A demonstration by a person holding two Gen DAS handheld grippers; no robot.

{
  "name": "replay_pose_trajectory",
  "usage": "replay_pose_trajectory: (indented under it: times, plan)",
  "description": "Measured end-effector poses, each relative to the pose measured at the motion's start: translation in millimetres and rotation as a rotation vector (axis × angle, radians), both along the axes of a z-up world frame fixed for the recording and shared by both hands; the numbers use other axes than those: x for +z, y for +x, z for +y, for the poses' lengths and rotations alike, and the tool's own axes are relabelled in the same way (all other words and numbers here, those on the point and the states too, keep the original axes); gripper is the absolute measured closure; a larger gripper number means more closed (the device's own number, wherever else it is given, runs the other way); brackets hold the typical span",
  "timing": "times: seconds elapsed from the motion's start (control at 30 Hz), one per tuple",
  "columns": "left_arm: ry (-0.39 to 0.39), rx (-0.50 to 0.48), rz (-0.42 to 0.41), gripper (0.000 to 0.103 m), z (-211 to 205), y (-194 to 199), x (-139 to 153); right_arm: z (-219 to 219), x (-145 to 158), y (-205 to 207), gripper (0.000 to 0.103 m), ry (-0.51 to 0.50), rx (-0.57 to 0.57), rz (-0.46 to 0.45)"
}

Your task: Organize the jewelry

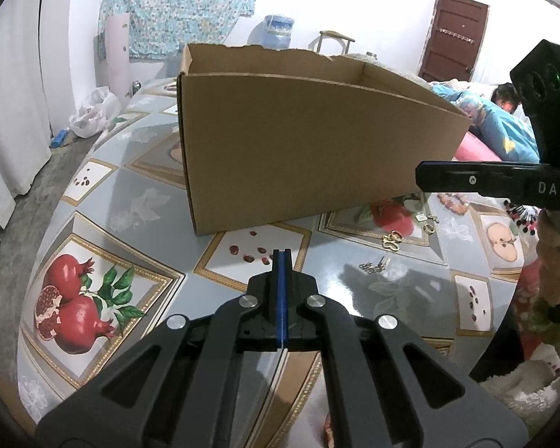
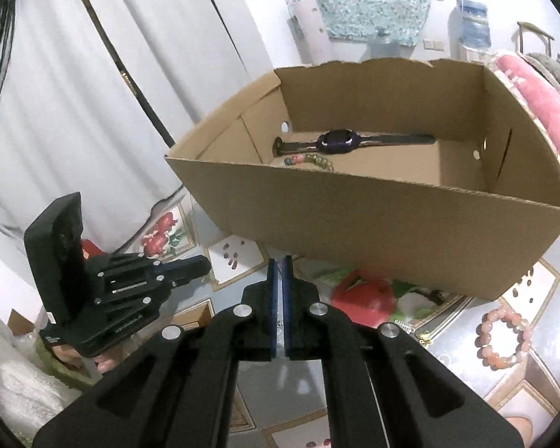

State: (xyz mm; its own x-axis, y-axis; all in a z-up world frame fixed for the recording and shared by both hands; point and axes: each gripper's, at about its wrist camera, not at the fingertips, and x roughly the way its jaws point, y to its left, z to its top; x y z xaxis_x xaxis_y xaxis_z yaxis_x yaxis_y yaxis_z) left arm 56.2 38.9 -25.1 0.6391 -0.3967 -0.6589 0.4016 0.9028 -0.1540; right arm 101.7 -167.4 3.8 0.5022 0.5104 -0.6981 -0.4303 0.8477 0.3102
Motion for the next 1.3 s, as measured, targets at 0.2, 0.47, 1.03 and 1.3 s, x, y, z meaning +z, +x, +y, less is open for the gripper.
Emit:
replay_pose_trajectory:
  times: [0.2,0.47,1.03,1.3]
  plan:
    - [0.025,-0.007,-0.001,0.103,-6.4,-1.1,-3.5,12.7,-11.5,-6.1,0.071,-0.066,0.090,0.031]
    - [0.055,-0.005,0.004,0.103,-9.8,0.6,-7.7,43.9,-39.0,-2.7,0.075,-0.208,0.218,0.038]
    - [0.049,0.001,0.010,0.103,-8.3,-1.8,-9.1,41.8,-46.0,17.4,0.101,-0.225,0.261,0.093]
    - [0.034,0.006,-0.034,0.103,-3.4,-9.5,10.7,16.2,-14.2,8.1,0.101,-0.058,0.141,0.034]
